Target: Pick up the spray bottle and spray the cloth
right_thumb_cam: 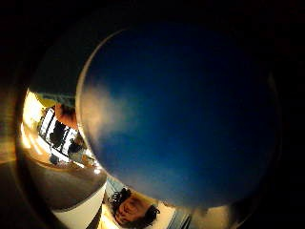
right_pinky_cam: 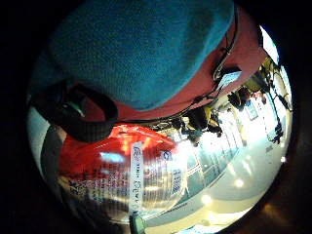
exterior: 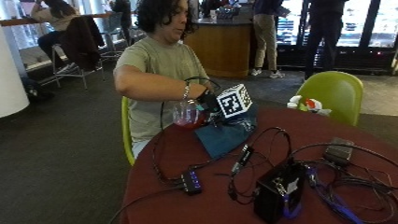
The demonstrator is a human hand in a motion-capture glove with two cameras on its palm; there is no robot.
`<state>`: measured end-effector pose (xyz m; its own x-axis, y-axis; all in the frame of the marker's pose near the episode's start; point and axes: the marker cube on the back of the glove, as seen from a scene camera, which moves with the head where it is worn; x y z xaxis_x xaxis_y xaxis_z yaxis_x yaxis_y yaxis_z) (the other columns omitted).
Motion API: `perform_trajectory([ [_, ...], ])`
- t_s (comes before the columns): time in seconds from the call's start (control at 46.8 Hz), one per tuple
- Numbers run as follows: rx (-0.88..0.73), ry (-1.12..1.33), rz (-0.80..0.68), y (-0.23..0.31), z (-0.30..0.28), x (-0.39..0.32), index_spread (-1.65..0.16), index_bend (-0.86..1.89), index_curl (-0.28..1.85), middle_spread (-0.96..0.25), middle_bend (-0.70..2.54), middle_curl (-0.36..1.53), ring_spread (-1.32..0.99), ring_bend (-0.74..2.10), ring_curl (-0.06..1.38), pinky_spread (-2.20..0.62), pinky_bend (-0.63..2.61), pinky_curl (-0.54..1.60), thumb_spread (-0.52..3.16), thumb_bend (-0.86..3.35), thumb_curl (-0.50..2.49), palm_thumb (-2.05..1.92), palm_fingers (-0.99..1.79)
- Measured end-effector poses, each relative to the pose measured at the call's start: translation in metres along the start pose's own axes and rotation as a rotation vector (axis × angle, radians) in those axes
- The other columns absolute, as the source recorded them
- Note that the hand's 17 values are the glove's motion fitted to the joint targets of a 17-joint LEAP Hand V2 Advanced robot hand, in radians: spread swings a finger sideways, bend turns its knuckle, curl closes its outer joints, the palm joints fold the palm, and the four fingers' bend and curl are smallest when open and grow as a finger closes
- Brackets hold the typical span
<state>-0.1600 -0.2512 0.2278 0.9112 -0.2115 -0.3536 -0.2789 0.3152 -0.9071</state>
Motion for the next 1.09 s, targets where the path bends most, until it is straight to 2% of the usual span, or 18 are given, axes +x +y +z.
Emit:
perform_trajectory([
  [0.235,-0.02,-0.036,-0.01,-0.002,-0.002,-0.001,-0.26,0.18,0.56,-0.16,0.59,0.54,-0.19,0.57,0.48,-0.16,0.39,0.41,0.57,-0.02,0.71,1.03,1.27],
  [0.363,0.022,-0.077,-0.057,0.017,-0.013,-0.005,-0.26,0.18,0.56,-0.17,0.59,0.54,-0.19,0.58,0.48,-0.16,0.39,0.41,0.58,-0.03,0.71,1.03,1.27],
  [0.577,0.272,-0.27,-0.29,0.072,-0.072,-0.029,-0.26,0.19,0.56,-0.16,0.58,0.53,-0.18,0.57,0.48,-0.16,0.39,0.41,0.54,-0.03,0.71,1.01,1.27],
  [0.748,0.477,-0.454,-0.507,0.091,-0.126,-0.063,-0.26,0.19,0.57,-0.16,0.58,0.53,-0.18,0.56,0.48,-0.16,0.38,0.4,0.52,-0.03,0.71,1.01,1.28],
  [0.941,0.649,-0.687,-0.818,0.078,-0.178,-0.098,-0.26,0.19,0.57,-0.16,0.57,0.53,-0.19,0.56,0.48,-0.16,0.38,0.4,0.51,-0.03,0.72,1.0,1.29],
  [1.09,0.819,-0.931,-0.978,0.049,-0.215,-0.124,-0.26,0.19,0.57,-0.15,0.57,0.53,-0.19,0.56,0.48,-0.16,0.39,0.41,0.5,-0.03,0.72,1.0,1.29],
])
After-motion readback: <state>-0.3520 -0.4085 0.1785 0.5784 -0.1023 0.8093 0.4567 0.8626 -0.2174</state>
